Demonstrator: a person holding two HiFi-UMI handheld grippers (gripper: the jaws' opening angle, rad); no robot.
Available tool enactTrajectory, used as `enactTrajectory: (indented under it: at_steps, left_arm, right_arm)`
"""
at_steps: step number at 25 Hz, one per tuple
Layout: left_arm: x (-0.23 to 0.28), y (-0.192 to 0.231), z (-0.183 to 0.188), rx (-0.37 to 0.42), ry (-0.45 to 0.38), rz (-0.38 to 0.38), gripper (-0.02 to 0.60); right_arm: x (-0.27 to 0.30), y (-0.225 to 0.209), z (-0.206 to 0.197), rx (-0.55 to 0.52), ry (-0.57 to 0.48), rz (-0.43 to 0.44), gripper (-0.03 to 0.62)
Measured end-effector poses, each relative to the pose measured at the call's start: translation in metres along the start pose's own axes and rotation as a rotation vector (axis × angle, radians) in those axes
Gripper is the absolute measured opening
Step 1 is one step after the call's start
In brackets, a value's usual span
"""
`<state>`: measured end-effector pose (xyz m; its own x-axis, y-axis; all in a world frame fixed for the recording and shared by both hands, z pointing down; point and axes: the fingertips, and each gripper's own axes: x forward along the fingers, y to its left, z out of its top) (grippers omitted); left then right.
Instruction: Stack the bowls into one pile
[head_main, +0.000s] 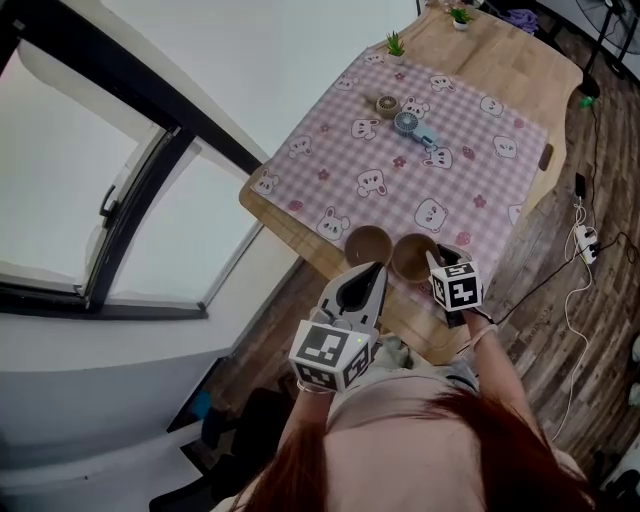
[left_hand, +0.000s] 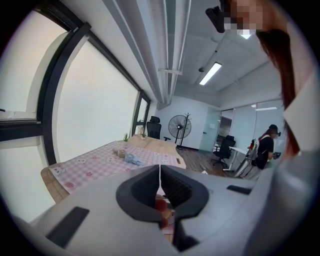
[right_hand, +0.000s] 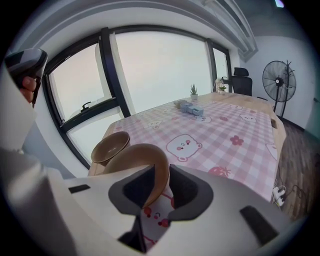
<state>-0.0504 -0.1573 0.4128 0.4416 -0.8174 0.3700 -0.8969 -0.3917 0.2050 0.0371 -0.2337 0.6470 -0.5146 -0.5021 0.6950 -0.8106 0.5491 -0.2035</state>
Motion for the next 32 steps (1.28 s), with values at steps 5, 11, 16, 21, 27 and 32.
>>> enactTrajectory:
  at_steps: [5, 11, 16, 21, 27, 32]
  left_arm:
    - [0.000, -0.006, -0.008, 0.000, 0.021, 0.003, 0.012]
    - [-0.002, -0.007, -0.010, -0.004, 0.038, 0.024, 0.012]
    - [-0.006, -0.009, -0.011, 0.000, 0.040, 0.034, 0.012]
    - [-0.010, -0.009, -0.011, 0.000, 0.034, 0.043, 0.012]
    - [-0.019, -0.008, -0.012, 0.007, 0.023, 0.047, 0.012]
    - [-0.022, -0.007, -0.006, 0.007, 0.012, 0.047, 0.012]
  right_arm:
    - [0.006, -0.001, -0.005, 0.034, -0.003, 0.014, 0.078]
    - [0.009, -0.005, -0.008, 0.065, 0.005, 0.011, 0.077]
    - [0.008, -0.004, -0.010, 0.083, -0.002, 0.009, 0.051]
    - [0.005, -0.005, -0.007, 0.098, -0.020, 0.006, 0.014]
    - [0.001, -0.003, -0.008, 0.095, -0.031, 0.003, 0.014]
    - [-0.006, -0.004, -0.002, 0.098, -0.040, 0.003, 0.014]
